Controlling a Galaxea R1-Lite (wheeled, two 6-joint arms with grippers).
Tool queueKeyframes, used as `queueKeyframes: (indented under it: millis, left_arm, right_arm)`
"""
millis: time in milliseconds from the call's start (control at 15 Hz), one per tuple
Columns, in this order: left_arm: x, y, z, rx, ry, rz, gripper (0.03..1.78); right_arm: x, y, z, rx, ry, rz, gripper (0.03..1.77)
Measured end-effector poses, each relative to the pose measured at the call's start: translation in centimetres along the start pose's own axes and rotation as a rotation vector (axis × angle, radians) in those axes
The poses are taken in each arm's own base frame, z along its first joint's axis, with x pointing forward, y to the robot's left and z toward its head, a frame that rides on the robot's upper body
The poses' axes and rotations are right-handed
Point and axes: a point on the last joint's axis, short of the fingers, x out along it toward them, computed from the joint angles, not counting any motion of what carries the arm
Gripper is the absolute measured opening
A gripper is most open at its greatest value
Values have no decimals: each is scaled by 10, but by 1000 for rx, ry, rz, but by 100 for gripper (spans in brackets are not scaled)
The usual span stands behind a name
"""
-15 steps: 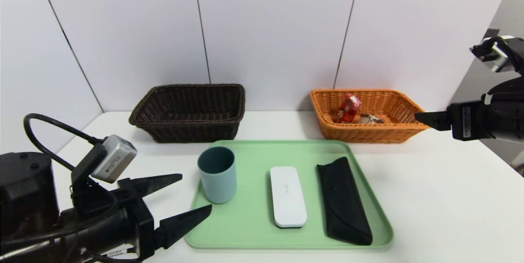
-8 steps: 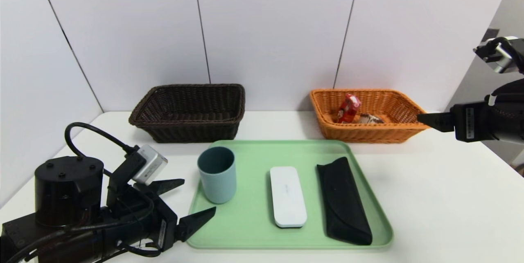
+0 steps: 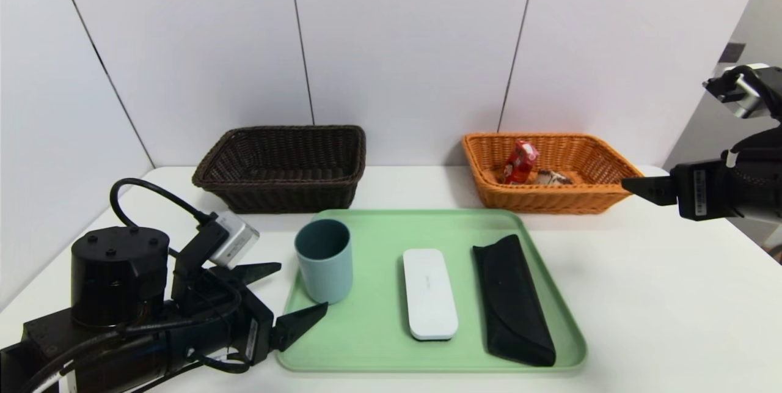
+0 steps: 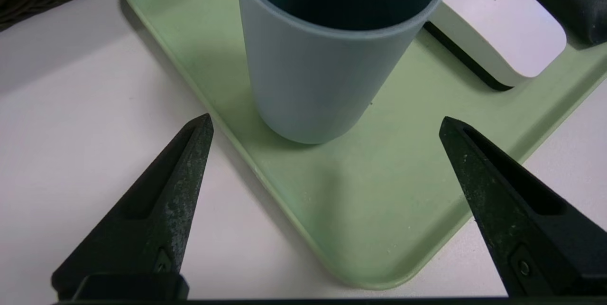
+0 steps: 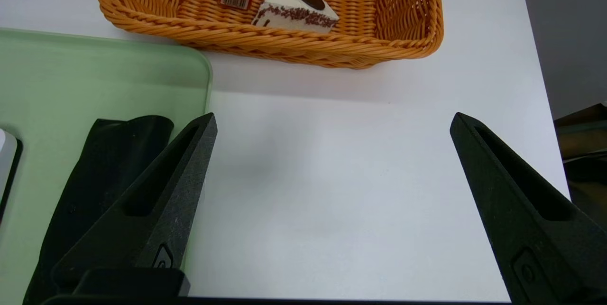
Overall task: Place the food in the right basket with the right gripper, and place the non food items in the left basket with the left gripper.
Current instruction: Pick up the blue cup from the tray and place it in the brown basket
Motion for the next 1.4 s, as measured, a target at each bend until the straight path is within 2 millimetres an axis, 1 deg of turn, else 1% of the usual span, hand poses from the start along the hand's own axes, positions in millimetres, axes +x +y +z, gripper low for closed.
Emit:
queueKeyframes:
  millis: [267, 600, 733, 933, 1400]
  left_arm:
    - [9, 2, 7, 2, -18, -9, 169]
    - [26, 5, 12, 25, -133, -33, 169]
    - [33, 6, 10, 28, -147, -39, 169]
    - [40, 7, 4, 21, -116, -63, 169]
    - [53, 9, 1, 20, -121, -95, 169]
  right_arm:
    - [0, 0, -3, -1, 6, -1, 170]
    - [-1, 0, -4, -1, 9, -2, 170]
    - [-1, -1, -4, 1, 10, -3, 170]
    - [-1, -1, -5, 1, 12, -5, 170]
    - [0, -2, -7, 2, 21, -10, 170]
